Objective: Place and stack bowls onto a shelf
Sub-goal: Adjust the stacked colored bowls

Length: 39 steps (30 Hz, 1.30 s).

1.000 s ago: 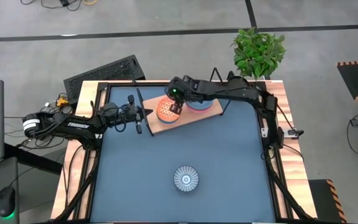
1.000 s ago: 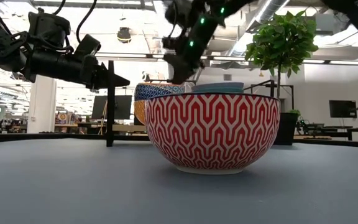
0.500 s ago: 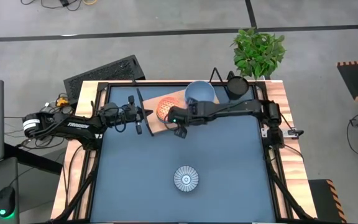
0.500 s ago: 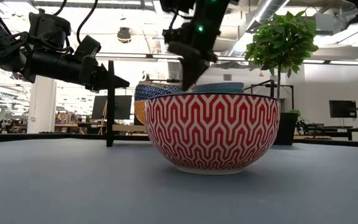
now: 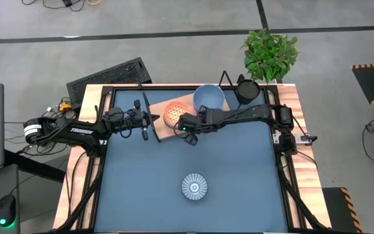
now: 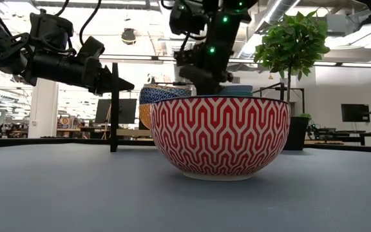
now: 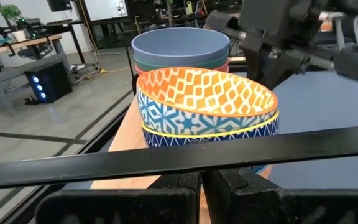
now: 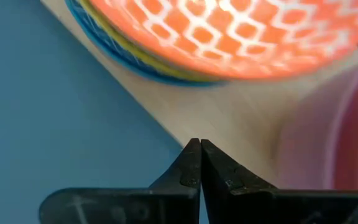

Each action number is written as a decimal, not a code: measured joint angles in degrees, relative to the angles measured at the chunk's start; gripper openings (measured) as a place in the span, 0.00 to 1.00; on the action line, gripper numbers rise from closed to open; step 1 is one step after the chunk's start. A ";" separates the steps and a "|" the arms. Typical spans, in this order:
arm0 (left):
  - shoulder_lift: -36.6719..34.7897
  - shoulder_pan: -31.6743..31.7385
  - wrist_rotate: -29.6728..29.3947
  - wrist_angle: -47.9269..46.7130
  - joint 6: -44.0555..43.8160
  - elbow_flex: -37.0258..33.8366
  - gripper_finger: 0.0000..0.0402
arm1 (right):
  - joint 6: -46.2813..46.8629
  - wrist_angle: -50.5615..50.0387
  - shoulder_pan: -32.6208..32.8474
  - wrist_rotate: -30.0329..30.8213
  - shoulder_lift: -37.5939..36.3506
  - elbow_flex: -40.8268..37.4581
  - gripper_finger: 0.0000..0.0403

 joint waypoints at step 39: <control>-0.55 1.38 1.93 1.25 0.81 -0.12 0.00 | -5.93 14.83 -1.43 -7.92 2.60 -1.38 0.06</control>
